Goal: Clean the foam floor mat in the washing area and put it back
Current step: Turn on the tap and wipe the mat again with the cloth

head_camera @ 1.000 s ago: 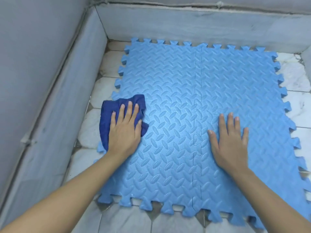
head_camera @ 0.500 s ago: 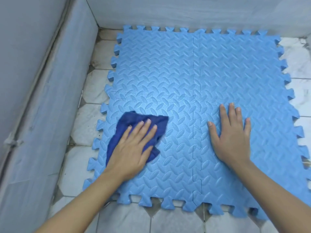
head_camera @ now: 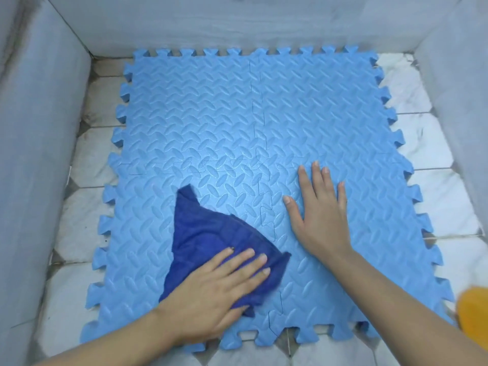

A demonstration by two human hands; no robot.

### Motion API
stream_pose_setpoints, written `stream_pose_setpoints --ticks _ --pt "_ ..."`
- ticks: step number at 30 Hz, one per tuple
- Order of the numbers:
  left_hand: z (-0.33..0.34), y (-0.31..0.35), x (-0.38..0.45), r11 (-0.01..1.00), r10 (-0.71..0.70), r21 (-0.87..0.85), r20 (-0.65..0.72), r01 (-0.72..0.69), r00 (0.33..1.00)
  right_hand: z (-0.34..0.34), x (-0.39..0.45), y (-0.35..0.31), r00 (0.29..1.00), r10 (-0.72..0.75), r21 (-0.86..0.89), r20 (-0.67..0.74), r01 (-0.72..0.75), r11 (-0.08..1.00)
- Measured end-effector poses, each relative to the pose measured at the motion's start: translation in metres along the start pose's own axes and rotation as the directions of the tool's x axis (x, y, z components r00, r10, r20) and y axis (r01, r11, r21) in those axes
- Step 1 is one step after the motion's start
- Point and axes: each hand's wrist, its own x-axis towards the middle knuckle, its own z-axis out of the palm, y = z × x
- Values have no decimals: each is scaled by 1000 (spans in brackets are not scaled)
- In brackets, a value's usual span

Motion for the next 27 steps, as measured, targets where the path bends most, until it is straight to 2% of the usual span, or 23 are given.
stream_pose_setpoints --ticks 2,4,6,8,11,13,14,16,18,19,20,21,22,24,27 --pt "2 2 26 989 134 62 0 -134 991 -10 -7 20 999 0 62 37 -2 998" --pt "-3 -16 60 992 97 80 -37 -94 995 -21 -29 52 994 108 6 15 -108 994" --pt "-14 -41 100 997 -11 72 -72 16 997 -34 -61 90 963 266 -86 -29 -268 960" --pt "-29 -69 148 989 -144 29 -105 148 984 -43 -91 120 922 387 -83 3 -385 919" --pt "-50 -105 220 915 -402 -91 -168 392 900 -43 -110 137 921 389 -20 31 -389 921" --pt "-51 -98 241 891 -453 -125 -164 438 876 -39 -112 137 921 390 12 0 -390 921" --pt "-47 -82 239 921 -389 -91 -169 379 905 -37 -111 136 921 389 19 -11 -389 921" --pt "-36 -32 218 997 -64 27 -134 68 989 -37 -112 138 921 389 37 -37 -387 921" --pt "-24 5 192 971 231 74 -50 -227 972 -37 -112 140 924 377 43 -60 -375 926" --pt "-23 8 195 946 318 70 -19 -316 948 -36 -111 141 927 368 38 -69 -366 930" --pt "-24 3 209 926 370 80 -12 -368 929 -36 -111 142 930 360 29 -71 -359 933" --pt "-28 -5 232 927 365 101 -19 -362 931 -35 -112 143 932 357 22 -64 -357 934" --pt "-34 -14 259 947 309 100 -29 -305 951 -35 -112 143 932 357 21 -58 -356 934" --pt "-49 -35 321 995 87 60 -84 -82 993 -35 -113 144 932 358 21 -57 -357 934" --pt "-66 -60 388 977 -212 -29 -123 210 970 -35 -113 142 931 360 38 -63 -358 933"
